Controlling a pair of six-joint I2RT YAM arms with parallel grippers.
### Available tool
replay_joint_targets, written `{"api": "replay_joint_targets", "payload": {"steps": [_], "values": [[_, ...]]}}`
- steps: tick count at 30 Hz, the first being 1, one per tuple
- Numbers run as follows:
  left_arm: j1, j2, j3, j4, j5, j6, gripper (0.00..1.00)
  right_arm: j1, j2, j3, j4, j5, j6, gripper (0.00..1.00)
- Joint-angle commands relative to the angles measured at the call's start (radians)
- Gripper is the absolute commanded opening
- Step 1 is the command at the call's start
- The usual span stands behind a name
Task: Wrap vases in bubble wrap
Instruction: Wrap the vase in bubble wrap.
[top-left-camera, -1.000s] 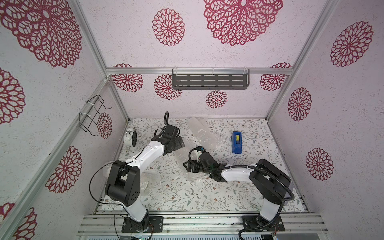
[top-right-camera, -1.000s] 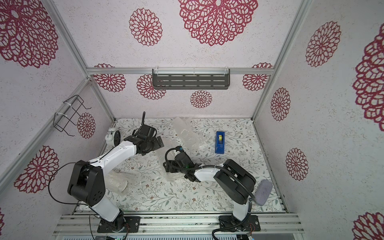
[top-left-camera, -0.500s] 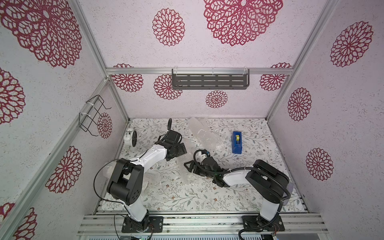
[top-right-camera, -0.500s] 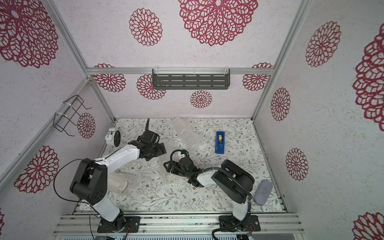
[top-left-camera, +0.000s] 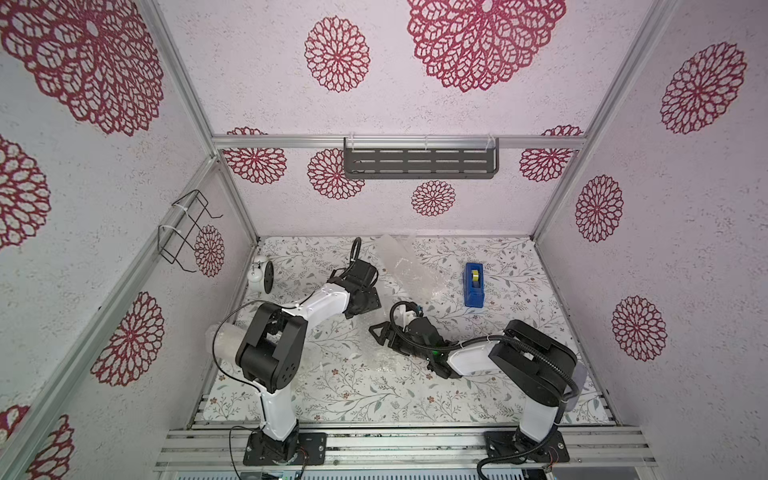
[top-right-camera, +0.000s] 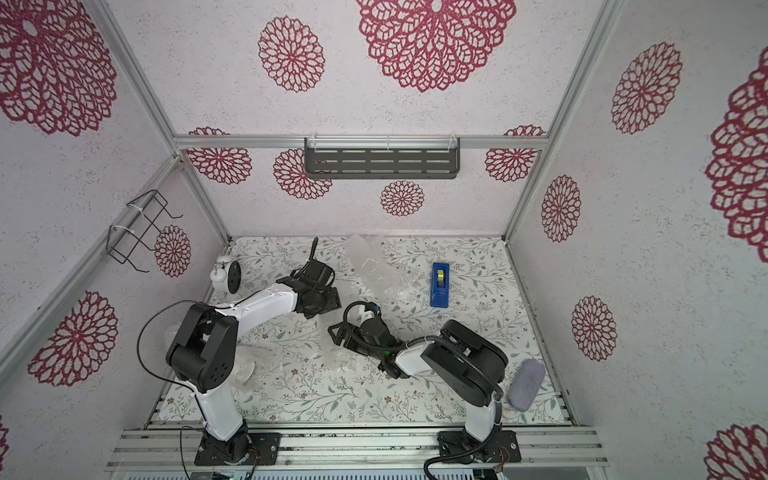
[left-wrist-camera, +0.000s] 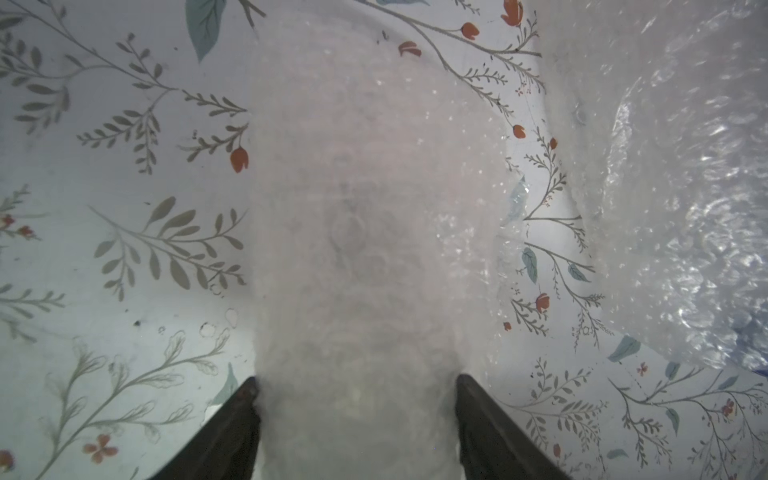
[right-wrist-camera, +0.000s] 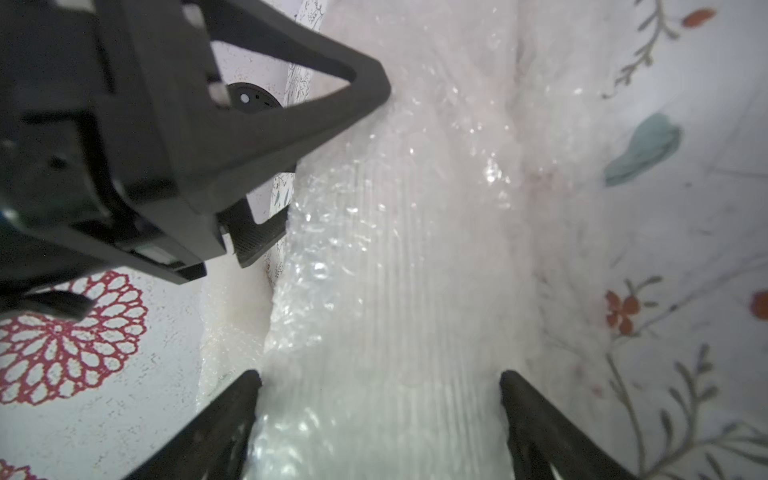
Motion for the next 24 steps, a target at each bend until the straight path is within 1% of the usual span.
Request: {"api": "replay_joint_targets", "payload": {"steps": [1, 4, 10, 11, 12, 15, 17, 19, 21, 24], "values": [[-0.011, 0.06, -0.001, -0.089, -0.068, 0.007, 0.7, 0.014, -0.055, -0.002, -0.093, 0.007, -0.059, 0.96], [-0.016, 0.074, 0.007, -0.098, -0.087, 0.008, 0.69, 0.018, -0.1, 0.008, -0.153, 0.025, -0.113, 0.98], [-0.027, 0.084, 0.033, -0.125, -0.12, 0.013, 0.67, 0.022, -0.216, 0.004, -0.322, 0.161, -0.229, 0.99], [-0.03, 0.084, 0.037, -0.128, -0.123, 0.014, 0.67, 0.021, -0.241, -0.001, -0.347, 0.196, -0.251, 0.98], [-0.031, 0.121, 0.043, -0.131, -0.125, 0.016, 0.67, 0.021, -0.267, -0.012, -0.364, 0.231, -0.271, 0.97], [-0.038, 0.13, 0.062, -0.147, -0.14, 0.017, 0.67, 0.0, -0.335, -0.042, -0.381, 0.293, -0.31, 0.94], [-0.045, 0.138, 0.076, -0.161, -0.153, 0.02, 0.67, -0.038, -0.359, -0.057, -0.384, 0.289, -0.31, 0.91], [-0.053, 0.15, 0.093, -0.172, -0.163, 0.023, 0.67, -0.089, -0.364, -0.065, -0.376, 0.253, -0.302, 0.87], [-0.061, 0.163, 0.112, -0.184, -0.172, 0.026, 0.67, -0.141, -0.349, -0.058, -0.374, 0.215, -0.301, 0.83], [-0.071, 0.183, 0.134, -0.198, -0.183, 0.029, 0.67, -0.215, -0.288, -0.011, -0.376, 0.136, -0.306, 0.78]]}}
